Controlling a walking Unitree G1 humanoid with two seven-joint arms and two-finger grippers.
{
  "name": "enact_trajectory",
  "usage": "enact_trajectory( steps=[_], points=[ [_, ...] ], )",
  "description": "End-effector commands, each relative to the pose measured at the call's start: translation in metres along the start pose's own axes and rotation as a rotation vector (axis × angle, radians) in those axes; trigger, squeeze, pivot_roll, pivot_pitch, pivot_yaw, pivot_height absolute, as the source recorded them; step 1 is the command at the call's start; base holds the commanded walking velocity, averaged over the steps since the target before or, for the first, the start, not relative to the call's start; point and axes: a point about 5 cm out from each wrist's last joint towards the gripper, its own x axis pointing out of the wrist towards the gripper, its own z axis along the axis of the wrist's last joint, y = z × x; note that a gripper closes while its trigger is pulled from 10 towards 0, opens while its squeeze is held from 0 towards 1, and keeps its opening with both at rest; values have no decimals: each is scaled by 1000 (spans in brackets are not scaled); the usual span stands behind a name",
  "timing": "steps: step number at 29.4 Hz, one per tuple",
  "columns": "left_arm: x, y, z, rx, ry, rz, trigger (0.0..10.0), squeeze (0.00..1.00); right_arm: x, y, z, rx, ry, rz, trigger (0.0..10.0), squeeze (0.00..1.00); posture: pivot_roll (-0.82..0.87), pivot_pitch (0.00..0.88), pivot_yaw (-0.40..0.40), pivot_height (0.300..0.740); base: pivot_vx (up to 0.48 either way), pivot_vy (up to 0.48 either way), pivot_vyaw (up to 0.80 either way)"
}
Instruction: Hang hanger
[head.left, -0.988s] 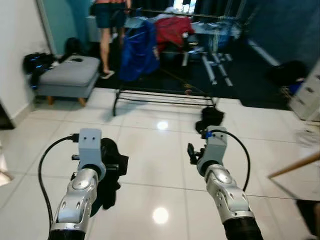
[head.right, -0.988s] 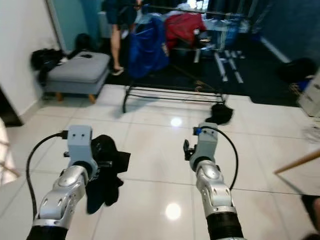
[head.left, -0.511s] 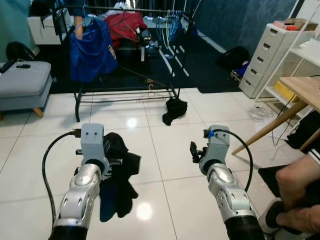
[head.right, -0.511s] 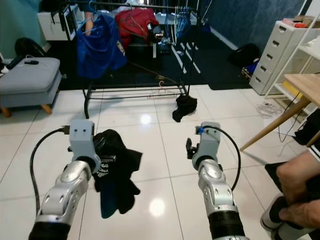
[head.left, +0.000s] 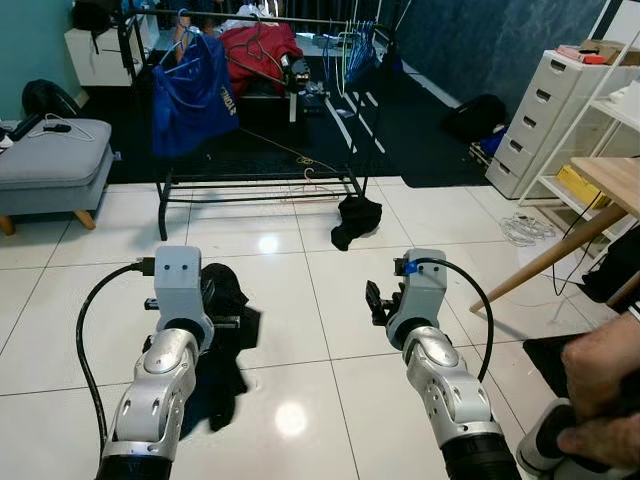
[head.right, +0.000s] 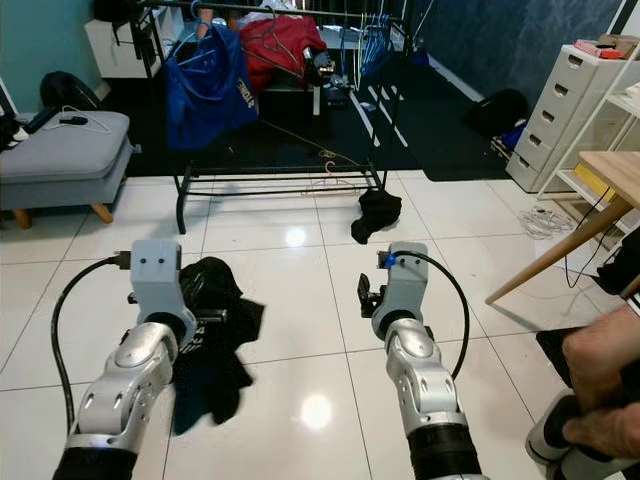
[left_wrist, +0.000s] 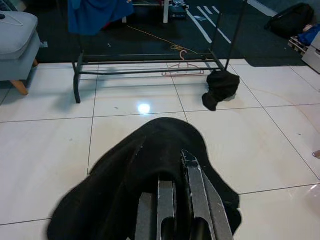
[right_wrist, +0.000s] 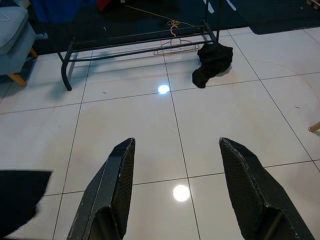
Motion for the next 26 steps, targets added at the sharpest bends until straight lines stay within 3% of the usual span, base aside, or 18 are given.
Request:
enact_trajectory(
  steps=[1, 26],
  points=[
    [-1, -2, 0, -18, -16, -3, 10000, 0, 0, 1, -1, -14, -1, 7, 10000, 0, 14, 116, -63, 740, 274, 0, 0],
    [3, -3, 8, -26, -31, -23, 10000, 0, 0, 2, -1, -9, -7, 14, 10000, 0, 18, 145, -51, 740, 352, 0, 0]
  ],
)
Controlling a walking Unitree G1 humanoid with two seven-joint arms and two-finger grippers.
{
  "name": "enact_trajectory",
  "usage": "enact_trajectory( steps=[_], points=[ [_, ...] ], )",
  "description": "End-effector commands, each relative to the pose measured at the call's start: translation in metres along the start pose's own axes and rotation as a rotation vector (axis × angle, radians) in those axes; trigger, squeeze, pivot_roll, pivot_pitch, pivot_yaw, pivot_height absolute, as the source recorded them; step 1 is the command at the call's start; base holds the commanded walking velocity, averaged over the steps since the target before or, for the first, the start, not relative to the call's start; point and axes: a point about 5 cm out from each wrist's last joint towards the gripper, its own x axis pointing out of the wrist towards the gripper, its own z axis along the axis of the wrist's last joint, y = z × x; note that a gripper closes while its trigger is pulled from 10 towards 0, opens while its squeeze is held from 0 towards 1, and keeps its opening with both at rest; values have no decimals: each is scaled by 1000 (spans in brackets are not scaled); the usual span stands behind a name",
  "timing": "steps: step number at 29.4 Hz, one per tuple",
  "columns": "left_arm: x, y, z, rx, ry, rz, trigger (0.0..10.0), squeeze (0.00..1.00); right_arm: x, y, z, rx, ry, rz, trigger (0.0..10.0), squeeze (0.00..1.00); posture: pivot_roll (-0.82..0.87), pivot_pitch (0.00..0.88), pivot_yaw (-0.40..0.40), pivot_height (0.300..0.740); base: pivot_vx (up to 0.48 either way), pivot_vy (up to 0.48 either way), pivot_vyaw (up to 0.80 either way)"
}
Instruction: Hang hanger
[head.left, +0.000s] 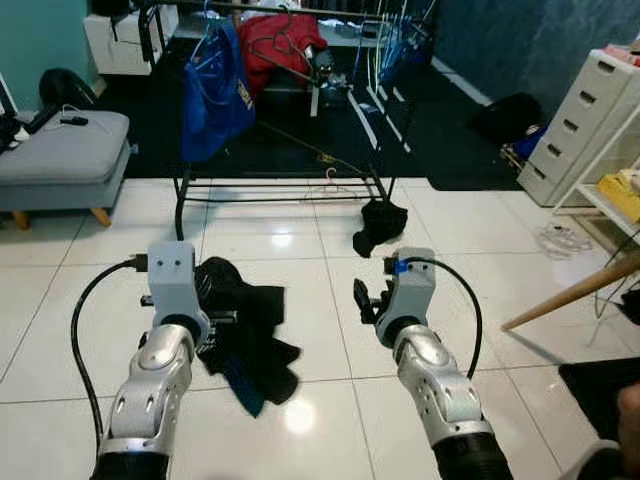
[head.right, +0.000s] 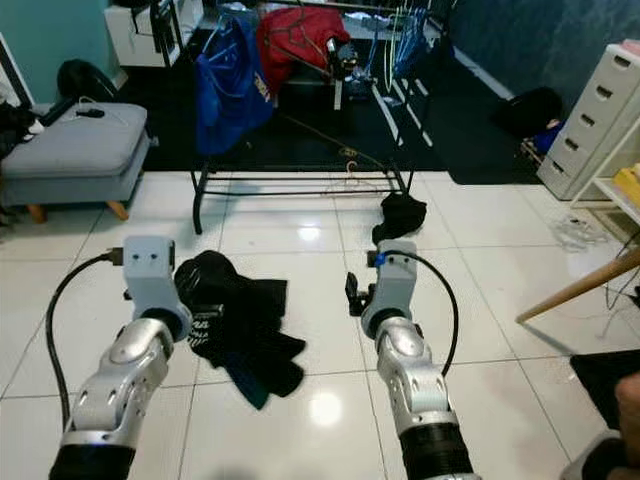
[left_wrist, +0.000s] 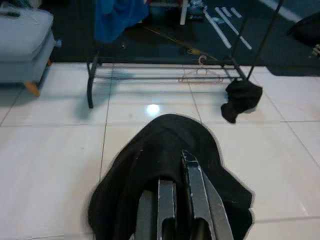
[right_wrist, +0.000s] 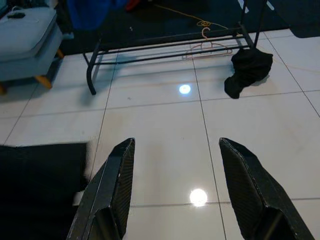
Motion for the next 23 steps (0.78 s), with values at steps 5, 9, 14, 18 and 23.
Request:
enact_trajectory(
  steps=[5, 9, 14, 18, 23],
  points=[
    [-1, -4, 4, 5, -20, -19, 10000, 0, -2, -9, -3, -3, 8, -28, 10000, 0, 16, 139, -52, 740, 368, 0, 0],
    [1, -2, 5, 5, -26, -17, 10000, 0, -1, -9, -4, -9, 9, -25, 10000, 0, 18, 129, -47, 740, 369, 0, 0],
    [2, -3, 8, 2, -30, -22, 10000, 0, -1, -10, -2, 3, 3, -38, 10000, 0, 17, 132, -44, 740, 370, 0, 0],
    [5, -7, 8, 6, -30, -36, 10000, 0, 0, -9, -2, -3, 3, -34, 10000, 0, 15, 134, -40, 740, 371, 0, 0],
    [4, -10, 9, 0, -33, -43, 10000, 0, -2, -11, -2, 6, 0, -43, 10000, 0, 12, 119, -42, 740, 371, 0, 0]
  ],
)
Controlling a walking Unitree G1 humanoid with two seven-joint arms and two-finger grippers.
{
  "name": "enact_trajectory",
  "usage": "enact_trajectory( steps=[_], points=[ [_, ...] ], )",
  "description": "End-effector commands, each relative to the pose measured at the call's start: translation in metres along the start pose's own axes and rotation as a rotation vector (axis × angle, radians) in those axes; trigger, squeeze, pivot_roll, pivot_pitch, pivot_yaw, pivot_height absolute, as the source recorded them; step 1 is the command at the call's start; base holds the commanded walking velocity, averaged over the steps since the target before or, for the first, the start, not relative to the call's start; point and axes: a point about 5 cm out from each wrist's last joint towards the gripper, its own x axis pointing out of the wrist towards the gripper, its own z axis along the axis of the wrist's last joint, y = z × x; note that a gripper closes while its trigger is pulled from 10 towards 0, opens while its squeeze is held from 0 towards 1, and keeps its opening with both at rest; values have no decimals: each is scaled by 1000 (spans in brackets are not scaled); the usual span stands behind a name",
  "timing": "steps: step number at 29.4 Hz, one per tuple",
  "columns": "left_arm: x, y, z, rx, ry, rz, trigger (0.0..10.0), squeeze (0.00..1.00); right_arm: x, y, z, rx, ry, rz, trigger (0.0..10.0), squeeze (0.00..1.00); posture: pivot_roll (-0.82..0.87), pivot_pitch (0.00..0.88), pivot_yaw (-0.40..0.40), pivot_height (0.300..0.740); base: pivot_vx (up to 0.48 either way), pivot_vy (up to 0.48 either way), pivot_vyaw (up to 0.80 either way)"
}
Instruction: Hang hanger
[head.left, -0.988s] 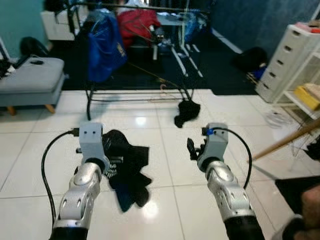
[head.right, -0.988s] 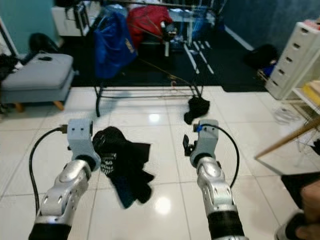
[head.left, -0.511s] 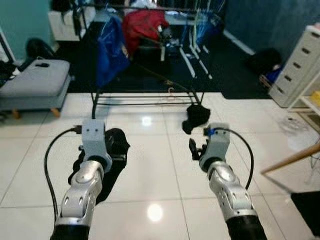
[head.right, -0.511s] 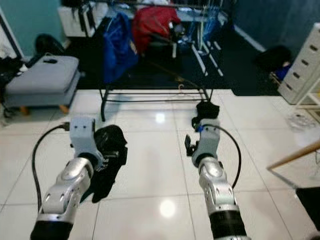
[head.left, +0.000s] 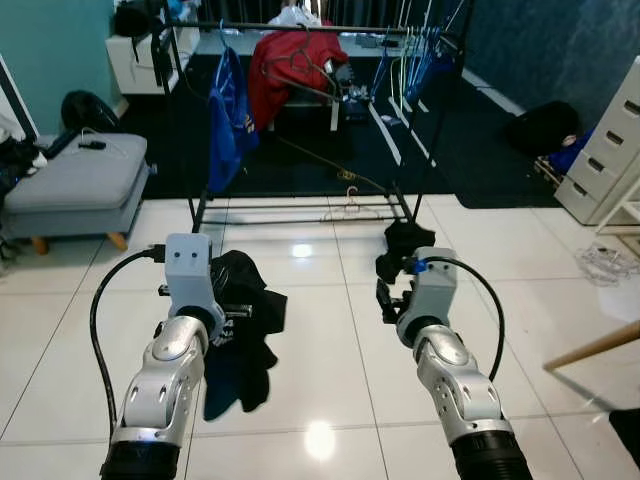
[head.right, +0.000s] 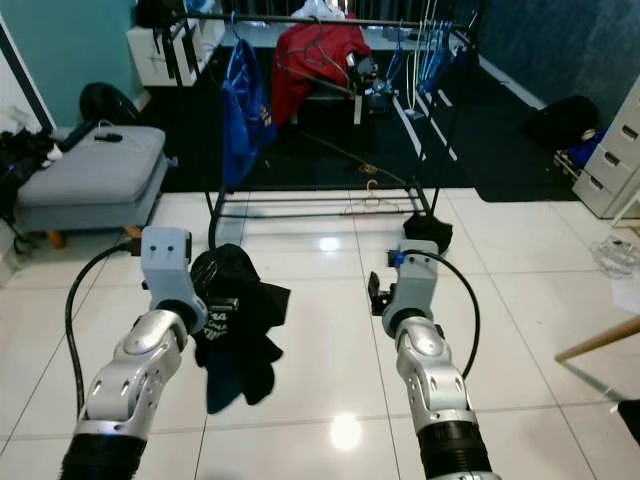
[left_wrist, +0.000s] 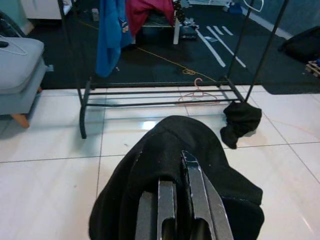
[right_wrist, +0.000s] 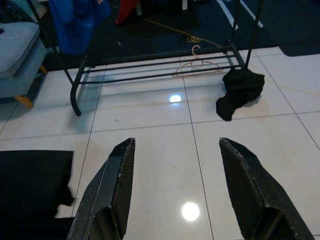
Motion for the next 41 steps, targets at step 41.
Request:
enact_trajectory(
  steps=[41],
  points=[
    [4, 0, 2, -12, -5, -2, 10000, 0, -1, 3, -3, -19, 8, 7, 10000, 0, 7, 133, -36, 740, 383, 0, 0]
  ],
)
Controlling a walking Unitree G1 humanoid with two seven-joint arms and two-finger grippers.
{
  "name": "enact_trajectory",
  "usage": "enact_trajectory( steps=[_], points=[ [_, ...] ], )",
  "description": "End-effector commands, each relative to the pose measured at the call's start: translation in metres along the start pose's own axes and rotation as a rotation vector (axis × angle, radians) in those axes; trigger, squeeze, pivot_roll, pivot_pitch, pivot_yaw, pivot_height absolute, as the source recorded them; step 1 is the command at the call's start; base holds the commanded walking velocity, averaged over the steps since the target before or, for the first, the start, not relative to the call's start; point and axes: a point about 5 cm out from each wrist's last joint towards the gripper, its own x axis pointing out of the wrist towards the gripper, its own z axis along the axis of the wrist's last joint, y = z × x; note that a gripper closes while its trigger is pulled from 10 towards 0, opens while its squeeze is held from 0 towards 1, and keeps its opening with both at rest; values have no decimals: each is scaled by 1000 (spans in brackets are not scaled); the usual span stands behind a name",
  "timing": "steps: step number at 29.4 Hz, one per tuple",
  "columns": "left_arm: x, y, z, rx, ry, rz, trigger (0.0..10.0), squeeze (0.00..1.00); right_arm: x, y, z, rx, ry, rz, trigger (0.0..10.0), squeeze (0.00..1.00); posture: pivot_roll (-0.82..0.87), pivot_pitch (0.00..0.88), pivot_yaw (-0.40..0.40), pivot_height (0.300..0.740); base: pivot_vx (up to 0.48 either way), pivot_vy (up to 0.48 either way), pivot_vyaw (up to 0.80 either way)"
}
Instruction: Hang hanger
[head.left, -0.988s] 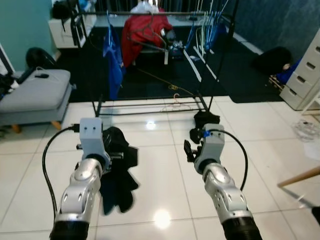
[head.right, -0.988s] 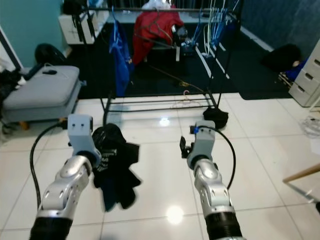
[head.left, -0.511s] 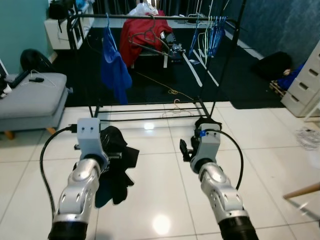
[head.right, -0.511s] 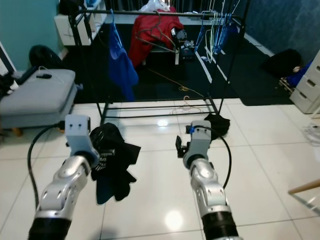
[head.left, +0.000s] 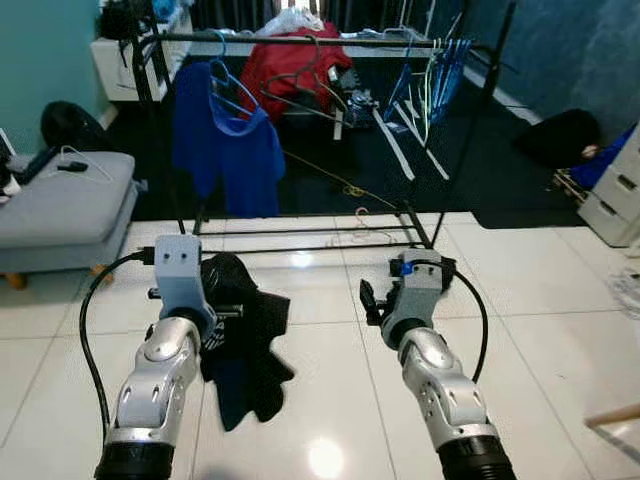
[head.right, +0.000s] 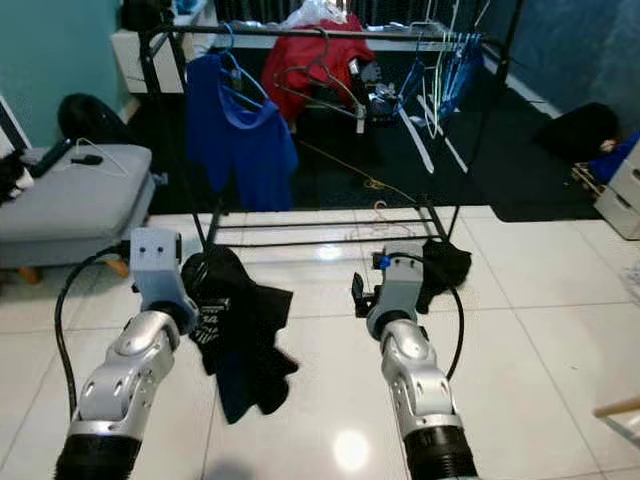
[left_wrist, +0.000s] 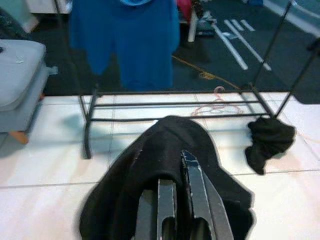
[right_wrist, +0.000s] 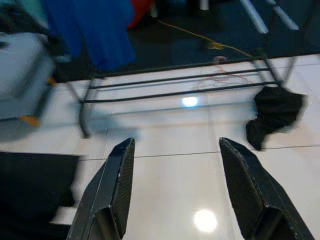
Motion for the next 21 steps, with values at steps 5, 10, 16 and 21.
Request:
enact_trajectory(
  steps=[5, 10, 16, 21],
  points=[
    [-2, 1, 3, -22, -15, 13, 10000, 0, -1, 4, 1, -46, -6, 16, 10000, 0, 5, 124, -40, 740, 385, 0, 0],
    [2, 1, 5, -11, -21, 8, 10000, 0, 3, 4, 3, -91, -18, 11, 10000, 0, 4, 141, -47, 740, 386, 0, 480],
    [0, 4, 5, -8, -20, 21, 10000, 0, 2, 0, 2, -24, -3, -2, 10000, 0, -6, 158, -52, 740, 386, 0, 133],
    [-2, 5, 1, -1, -12, 22, 10000, 0, 1, 2, 0, -33, -6, 7, 10000, 0, -5, 150, -45, 740, 387, 0, 0]
  ],
)
